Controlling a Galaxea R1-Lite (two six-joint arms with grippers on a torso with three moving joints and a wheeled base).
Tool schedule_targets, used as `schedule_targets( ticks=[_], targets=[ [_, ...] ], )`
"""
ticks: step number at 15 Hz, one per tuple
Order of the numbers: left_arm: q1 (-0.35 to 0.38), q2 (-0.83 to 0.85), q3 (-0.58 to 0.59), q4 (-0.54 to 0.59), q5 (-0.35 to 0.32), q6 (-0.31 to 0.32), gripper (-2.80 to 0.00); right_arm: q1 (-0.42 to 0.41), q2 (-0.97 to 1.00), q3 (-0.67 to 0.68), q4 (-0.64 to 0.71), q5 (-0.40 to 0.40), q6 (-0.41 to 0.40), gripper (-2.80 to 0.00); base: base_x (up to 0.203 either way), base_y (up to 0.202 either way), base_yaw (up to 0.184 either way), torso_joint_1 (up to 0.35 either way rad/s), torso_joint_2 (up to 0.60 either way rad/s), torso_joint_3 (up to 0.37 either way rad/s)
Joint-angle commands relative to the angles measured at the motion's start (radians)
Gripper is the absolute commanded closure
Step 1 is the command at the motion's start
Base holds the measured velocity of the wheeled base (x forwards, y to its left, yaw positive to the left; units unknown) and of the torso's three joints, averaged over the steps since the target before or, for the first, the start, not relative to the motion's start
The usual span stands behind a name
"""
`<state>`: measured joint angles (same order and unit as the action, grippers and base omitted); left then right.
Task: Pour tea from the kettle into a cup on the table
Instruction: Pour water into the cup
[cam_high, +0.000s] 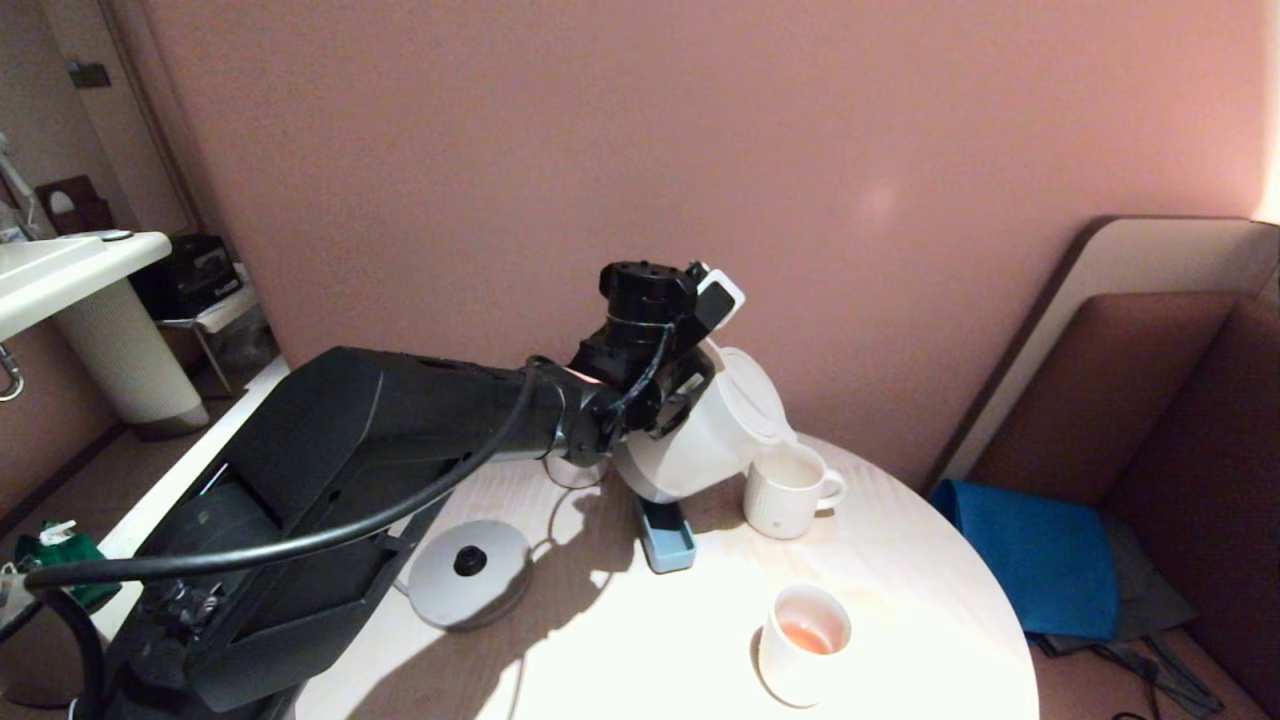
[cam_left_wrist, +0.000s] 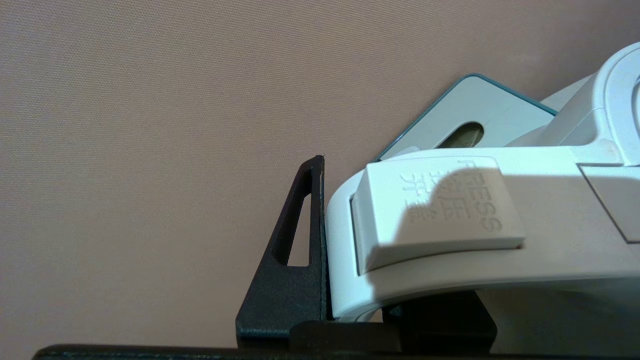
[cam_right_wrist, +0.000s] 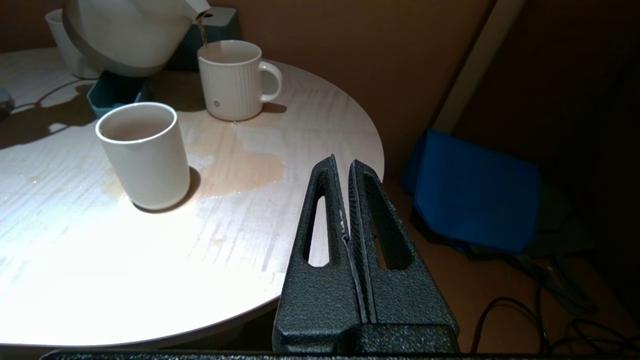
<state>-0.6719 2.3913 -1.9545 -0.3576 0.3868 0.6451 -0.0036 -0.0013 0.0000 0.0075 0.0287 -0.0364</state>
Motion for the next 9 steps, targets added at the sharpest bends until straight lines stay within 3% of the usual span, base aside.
schedule_targets(
  ticks=[1,9],
  targets=[
    [-0.003,0.002,0.000,-0.003,0.003,0.008,0.00,0.001,0.001,0.000,0.000,0.000,0.000,0.00,0.000,0.000,0.000,0.000,0.00,0.000],
    [-0.006,0.012,-0.001,-0.003,0.003,0.024,0.00,0.001,0.001,0.000,0.000,0.000,0.000,0.00,0.000,0.000,0.000,0.000,0.00,0.000]
  ],
)
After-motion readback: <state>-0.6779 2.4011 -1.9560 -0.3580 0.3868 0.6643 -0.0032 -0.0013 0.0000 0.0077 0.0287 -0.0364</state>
